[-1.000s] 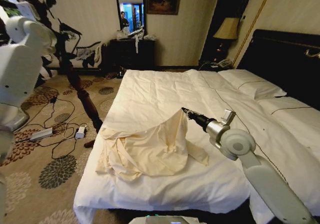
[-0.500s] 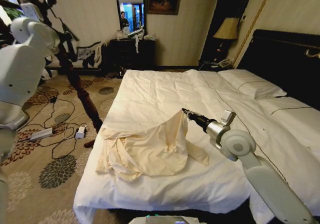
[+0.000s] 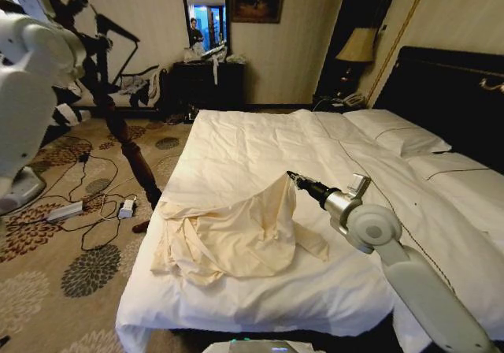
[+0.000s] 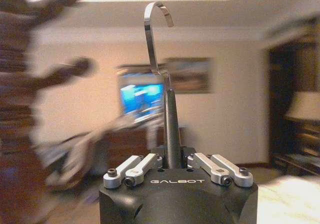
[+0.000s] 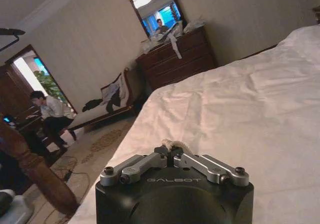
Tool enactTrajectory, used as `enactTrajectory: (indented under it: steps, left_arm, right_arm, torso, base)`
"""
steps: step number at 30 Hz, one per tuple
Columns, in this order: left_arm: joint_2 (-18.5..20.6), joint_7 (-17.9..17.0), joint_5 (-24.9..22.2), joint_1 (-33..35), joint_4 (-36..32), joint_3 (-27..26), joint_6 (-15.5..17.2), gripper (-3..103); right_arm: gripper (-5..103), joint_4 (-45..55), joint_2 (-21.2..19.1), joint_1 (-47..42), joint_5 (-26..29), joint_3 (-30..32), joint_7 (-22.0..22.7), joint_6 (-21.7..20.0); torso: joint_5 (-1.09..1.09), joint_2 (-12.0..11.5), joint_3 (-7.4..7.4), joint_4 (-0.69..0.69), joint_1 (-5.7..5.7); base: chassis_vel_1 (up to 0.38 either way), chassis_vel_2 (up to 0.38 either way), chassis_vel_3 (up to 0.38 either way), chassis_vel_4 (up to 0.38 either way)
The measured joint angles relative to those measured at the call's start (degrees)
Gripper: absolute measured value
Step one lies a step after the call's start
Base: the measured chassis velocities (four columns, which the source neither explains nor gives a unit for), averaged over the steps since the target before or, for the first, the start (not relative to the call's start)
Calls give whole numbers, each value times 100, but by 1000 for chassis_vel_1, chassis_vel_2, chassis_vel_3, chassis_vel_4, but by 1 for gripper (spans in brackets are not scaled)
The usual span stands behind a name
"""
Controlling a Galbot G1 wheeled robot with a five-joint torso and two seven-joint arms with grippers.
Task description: Pick up the clothes from the bed and hang them on the clothes hanger.
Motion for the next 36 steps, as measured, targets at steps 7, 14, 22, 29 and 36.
enactTrajectory:
  steps: [7,14,22,29,36]
  left_arm:
    - [1276,1230,204,2957,-2287,-1132,-1182,15]
    - [1604,2196,606,4100,-2927,-1208,-1779,15]
    - [1696,3756,893,5612,-3231,-1185,-2588,15]
    - [1823,4378,756,6008,-3581,-1173,-2724,15]
    - [1733,4419,1202,6156,-3158,-1158,-2902,15]
  right_arm:
    - [0,-31,23,-162,-225,89,-23,-9]
    - [0,-4,-38,-182,-254,151,36,-9]
    - [0,-1,-123,-291,-222,378,113,-10]
    - [0,-146,-160,-362,-286,515,126,1]
    - [0,-62,-259,-358,-287,585,89,41]
  torso:
    - [-4,1,-1,5,-1]
    - [3,0,0,-1,0]
    - [-3,0,1,2,0]
    - [-1,0,1,4,0]
    - [-4,0,1,3,0]
  base:
    - [0,0,0,0]
    - [0,0,0,0]
    - [0,0,0,0]
    - [0,0,0,0]
    - [0,0,0,0]
